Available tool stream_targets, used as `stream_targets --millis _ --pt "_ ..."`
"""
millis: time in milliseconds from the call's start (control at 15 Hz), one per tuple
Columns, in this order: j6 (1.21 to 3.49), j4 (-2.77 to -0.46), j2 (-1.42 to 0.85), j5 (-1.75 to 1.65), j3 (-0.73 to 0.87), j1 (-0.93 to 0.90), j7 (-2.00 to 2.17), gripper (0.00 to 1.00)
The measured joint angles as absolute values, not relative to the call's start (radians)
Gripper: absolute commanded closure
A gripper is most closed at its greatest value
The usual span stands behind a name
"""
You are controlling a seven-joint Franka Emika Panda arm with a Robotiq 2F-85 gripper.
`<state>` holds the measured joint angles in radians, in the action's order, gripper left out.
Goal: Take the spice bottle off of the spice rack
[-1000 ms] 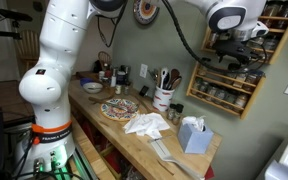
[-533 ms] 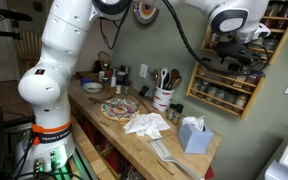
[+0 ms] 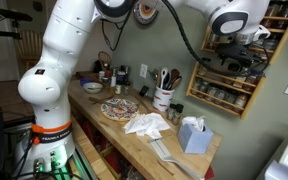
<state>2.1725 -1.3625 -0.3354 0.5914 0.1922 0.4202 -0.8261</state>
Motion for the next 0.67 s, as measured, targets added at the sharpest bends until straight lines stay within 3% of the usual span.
stream_targets --millis 267,667 --pt "2.172 -1.358 -0.339 0.591 0.192 0.421 -0.826 0.69" --pt "2.172 -1.353 -0.340 0.591 0.194 0.423 -0.826 0.69"
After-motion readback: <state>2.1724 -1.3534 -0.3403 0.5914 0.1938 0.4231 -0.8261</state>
